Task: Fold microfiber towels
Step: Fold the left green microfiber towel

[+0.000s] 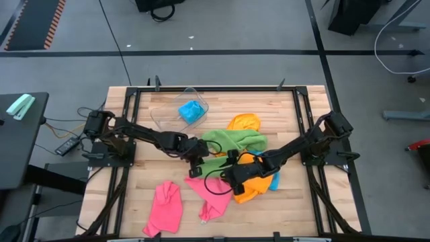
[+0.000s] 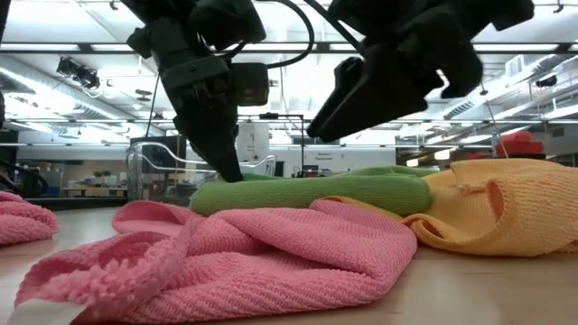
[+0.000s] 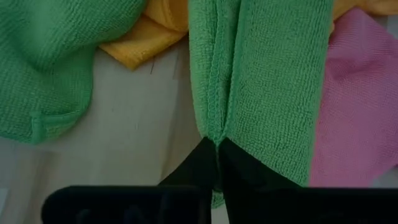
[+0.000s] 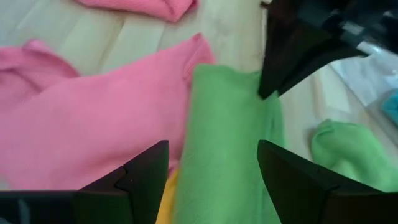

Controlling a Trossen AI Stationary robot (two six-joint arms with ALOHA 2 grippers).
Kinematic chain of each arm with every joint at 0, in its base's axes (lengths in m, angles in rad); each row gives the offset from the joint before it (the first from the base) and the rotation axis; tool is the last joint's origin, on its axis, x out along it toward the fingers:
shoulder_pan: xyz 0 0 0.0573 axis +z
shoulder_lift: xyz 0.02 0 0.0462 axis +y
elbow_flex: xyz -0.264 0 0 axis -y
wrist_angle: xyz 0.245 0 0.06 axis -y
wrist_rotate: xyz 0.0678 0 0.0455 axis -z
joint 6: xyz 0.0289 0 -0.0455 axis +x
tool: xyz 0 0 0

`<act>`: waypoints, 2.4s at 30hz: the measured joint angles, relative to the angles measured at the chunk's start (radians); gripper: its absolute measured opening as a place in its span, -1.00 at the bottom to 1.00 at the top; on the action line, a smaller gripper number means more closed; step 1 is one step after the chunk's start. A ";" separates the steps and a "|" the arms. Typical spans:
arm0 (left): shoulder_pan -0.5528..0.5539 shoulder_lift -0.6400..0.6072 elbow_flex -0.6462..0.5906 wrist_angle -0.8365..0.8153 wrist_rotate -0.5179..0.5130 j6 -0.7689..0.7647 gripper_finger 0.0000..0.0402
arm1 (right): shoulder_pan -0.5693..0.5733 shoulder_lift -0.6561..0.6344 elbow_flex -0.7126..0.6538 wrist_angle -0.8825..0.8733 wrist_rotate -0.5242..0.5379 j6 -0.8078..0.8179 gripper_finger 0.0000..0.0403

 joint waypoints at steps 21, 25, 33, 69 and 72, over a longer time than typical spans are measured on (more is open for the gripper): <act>-0.023 -0.009 0.004 -0.018 0.000 0.023 -0.91 | -0.264 0.063 0.000 0.103 -0.355 -0.063 0.29; -0.034 -0.016 0.004 -0.043 -0.001 0.022 -0.85 | -0.285 0.114 0.015 0.101 -0.400 -0.061 0.34; -0.057 -0.019 0.004 -0.081 -0.001 0.007 -0.93 | -0.308 0.117 0.018 0.016 -0.463 -0.025 0.32; -0.337 -0.019 0.004 -0.188 -0.068 -0.604 -0.70 | -0.089 0.010 0.014 -0.032 -0.275 -0.179 0.28; -0.337 -0.019 0.004 -0.189 -0.068 -0.567 -0.45 | -0.090 0.008 0.014 -0.032 -0.272 -0.157 0.28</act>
